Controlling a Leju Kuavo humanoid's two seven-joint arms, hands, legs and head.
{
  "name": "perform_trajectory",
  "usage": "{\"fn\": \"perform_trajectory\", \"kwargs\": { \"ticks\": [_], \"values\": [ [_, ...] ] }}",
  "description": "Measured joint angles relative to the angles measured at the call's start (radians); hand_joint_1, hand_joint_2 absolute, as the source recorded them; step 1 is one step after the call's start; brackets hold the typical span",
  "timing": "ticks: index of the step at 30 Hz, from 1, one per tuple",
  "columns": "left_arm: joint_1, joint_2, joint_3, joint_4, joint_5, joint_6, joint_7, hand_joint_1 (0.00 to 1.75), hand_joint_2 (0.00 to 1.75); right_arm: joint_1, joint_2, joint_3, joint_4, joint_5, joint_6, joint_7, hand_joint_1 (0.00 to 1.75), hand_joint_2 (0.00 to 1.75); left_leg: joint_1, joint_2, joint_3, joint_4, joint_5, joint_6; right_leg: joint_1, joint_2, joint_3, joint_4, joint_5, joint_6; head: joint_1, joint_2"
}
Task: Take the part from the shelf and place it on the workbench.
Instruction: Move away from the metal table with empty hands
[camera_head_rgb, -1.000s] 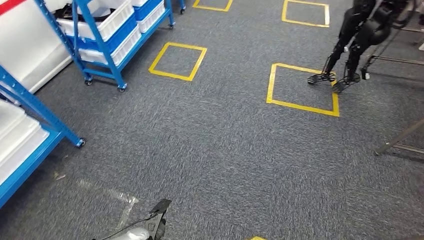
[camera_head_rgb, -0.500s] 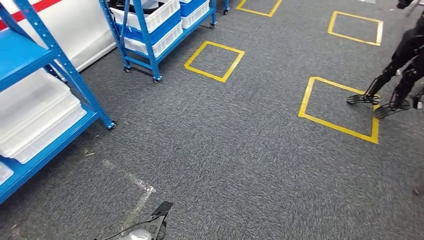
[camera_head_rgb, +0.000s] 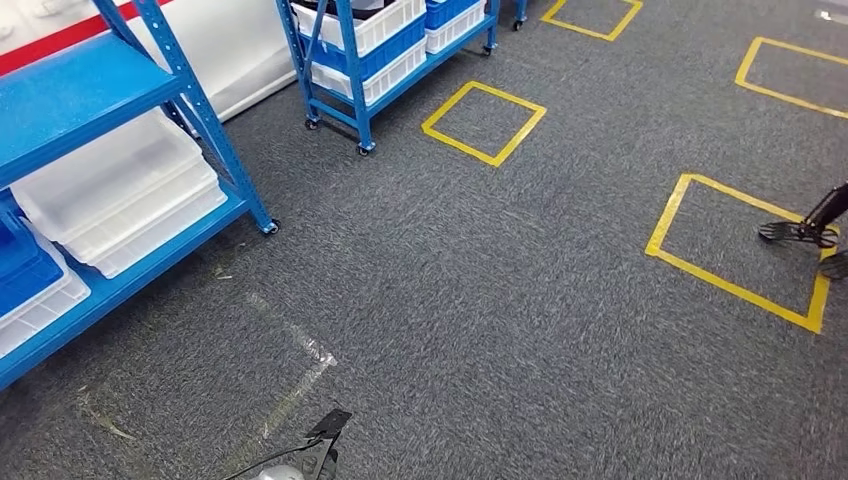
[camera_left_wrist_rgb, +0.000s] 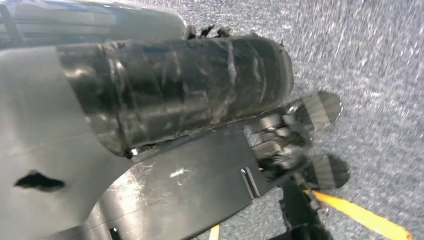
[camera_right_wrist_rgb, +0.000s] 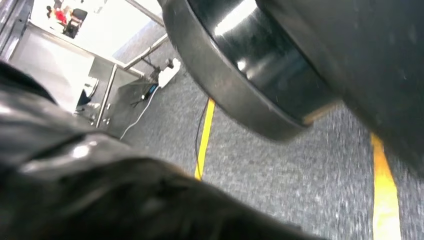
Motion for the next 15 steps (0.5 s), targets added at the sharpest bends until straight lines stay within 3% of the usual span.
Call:
{"fn": "perform_trajectory", "kwargs": {
  "ticks": [1,3,5,7,9,10,11,13,15],
  "values": [
    [-0.001,0.001,-0.003,0.0,0.0,0.0,0.0,0.0,0.0,0.0,0.0,0.0,0.0,0.0,0.0,0.0,0.0,0.0,-0.005,0.002,0.005,-0.012,-0.002,0.004,0.002,-0.01,0.001,-0.001,-0.002,0.004,0.0,0.0],
    [0.002,0.002,-0.007,0.0,0.001,0.0,0.0,0.0,0.0,-0.003,0.0,0.0,0.0,0.0,-0.001,-0.001,0.0,0.0,-0.003,-0.019,0.007,-0.021,0.004,0.012,0.001,-0.021,0.005,-0.002,-0.007,0.012,0.001,0.0],
    [0.005,0.004,-0.009,0.0,0.002,0.0,0.0,0.0,0.0,-0.005,0.0,0.0,-0.001,0.0,-0.001,-0.003,0.0,0.0,0.005,-0.039,0.013,-0.035,0.011,0.023,-0.002,0.011,-0.008,0.034,-0.036,0.021,0.003,0.0],
    [0.003,0.004,-0.009,0.0,0.002,-0.001,-0.002,0.0,0.0,-0.003,0.0,0.0,-0.001,0.0,-0.001,-0.004,0.0,0.0,0.009,-0.059,0.015,-0.041,0.016,0.031,-0.007,0.062,-0.057,0.14,-0.092,0.027,0.007,0.0],
    [0.003,0.003,-0.009,0.0,0.002,-0.002,-0.003,0.0,0.0,0.0,0.0,0.0,-0.001,0.0,-0.001,-0.005,0.0,0.0,0.01,-0.083,0.014,-0.041,0.017,0.033,-0.014,0.08,-0.114,0.249,-0.125,0.034,0.009,0.0],
    [0.005,0.003,-0.009,0.0,0.003,-0.003,-0.003,0.0,0.0,0.001,0.0,0.0,0.0,0.0,0.0,-0.005,0.0,0.0,0.011,-0.097,0.013,-0.039,0.017,0.032,-0.018,0.083,-0.125,0.262,-0.116,0.039,0.008,0.0],
    [0.006,0.003,-0.009,0.0,0.003,-0.003,-0.003,0.0,0.0,0.002,0.0,0.0,0.0,0.0,0.0,-0.005,0.0,0.0,0.014,-0.111,0.012,-0.037,0.016,0.03,-0.023,0.085,-0.119,0.238,-0.089,0.043,0.008,0.0],
    [0.007,0.004,-0.01,0.0,0.003,-0.003,-0.004,0.0,0.0,0.002,0.0,0.0,0.0,0.0,0.0,-0.005,0.0,0.0,0.021,-0.138,0.008,-0.025,0.012,0.018,-0.034,0.109,-0.07,0.119,-0.023,0.054,0.009,0.0],
    [0.006,0.005,-0.01,0.0,0.003,-0.003,-0.004,0.0,0.0,0.002,0.001,0.001,0.0,0.001,0.0,-0.005,0.0,0.0,0.024,-0.16,-0.002,-0.009,0.008,0.001,-0.037,0.136,-0.036,0.038,0.004,0.054,0.011,0.0]
  ]
}}
